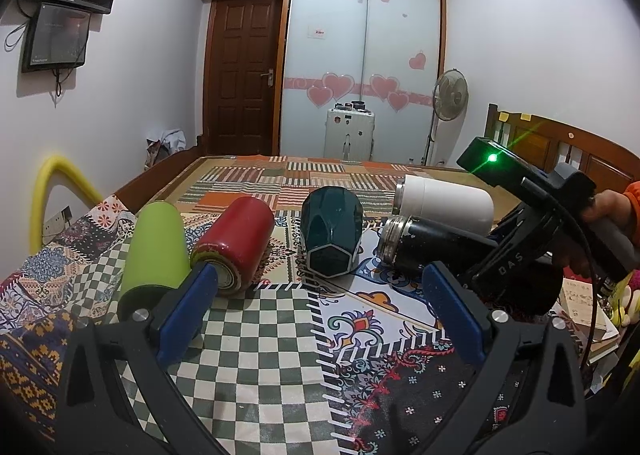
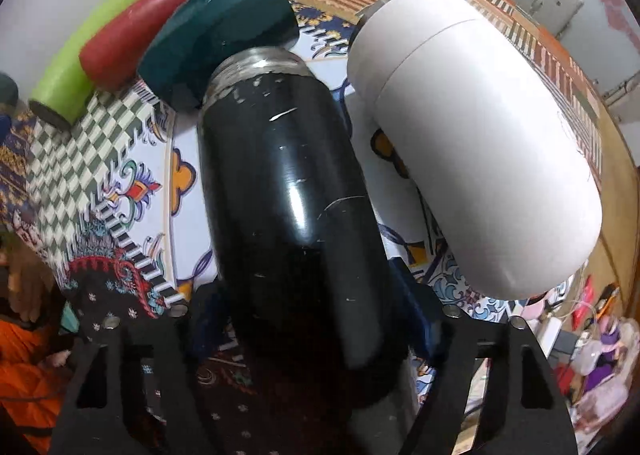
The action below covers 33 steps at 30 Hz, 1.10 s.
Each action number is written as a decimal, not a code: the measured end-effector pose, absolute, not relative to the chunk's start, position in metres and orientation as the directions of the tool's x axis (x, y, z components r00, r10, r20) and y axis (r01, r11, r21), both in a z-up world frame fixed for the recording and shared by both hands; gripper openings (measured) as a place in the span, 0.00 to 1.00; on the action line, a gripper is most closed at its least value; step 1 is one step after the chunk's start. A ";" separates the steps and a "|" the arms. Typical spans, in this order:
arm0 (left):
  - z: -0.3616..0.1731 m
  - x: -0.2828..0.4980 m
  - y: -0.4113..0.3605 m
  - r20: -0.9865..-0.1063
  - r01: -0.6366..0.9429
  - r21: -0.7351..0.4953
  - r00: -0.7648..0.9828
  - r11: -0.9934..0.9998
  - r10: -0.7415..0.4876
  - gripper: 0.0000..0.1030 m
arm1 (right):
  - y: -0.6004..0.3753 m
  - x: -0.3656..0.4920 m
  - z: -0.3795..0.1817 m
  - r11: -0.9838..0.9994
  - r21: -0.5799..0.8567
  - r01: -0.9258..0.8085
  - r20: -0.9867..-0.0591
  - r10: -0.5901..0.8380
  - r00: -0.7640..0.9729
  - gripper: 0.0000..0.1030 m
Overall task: Flip cup upright
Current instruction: 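Close the right gripper on the black thermos and lift it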
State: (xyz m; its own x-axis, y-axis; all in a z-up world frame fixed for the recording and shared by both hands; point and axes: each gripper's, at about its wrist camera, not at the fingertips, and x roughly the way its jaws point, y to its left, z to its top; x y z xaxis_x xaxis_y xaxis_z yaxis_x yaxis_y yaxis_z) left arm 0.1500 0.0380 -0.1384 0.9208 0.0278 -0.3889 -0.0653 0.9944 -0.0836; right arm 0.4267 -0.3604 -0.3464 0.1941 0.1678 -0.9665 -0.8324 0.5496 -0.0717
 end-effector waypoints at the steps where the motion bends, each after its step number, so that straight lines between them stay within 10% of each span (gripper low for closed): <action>1: -0.138 0.150 0.037 -0.388 -0.066 -0.081 0.921 0.995 0.029 1.00 | -0.359 0.424 -0.346 0.552 -0.089 -0.829 -0.963 0.166 0.214 0.66; 33: -0.091 0.079 0.069 -0.309 -0.153 -0.073 0.943 0.986 0.123 1.00 | -0.358 0.271 -0.277 0.513 -0.098 -0.853 -0.923 0.274 0.271 0.61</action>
State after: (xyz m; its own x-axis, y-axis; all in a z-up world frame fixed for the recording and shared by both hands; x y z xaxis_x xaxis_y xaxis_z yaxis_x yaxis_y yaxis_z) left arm 0.0791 0.0693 -0.0908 0.9430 0.1231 -0.3092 -0.1525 0.9856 -0.0728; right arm 0.2712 -0.3577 -0.2773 0.2710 0.2736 -0.9229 -0.8527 0.5130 -0.0983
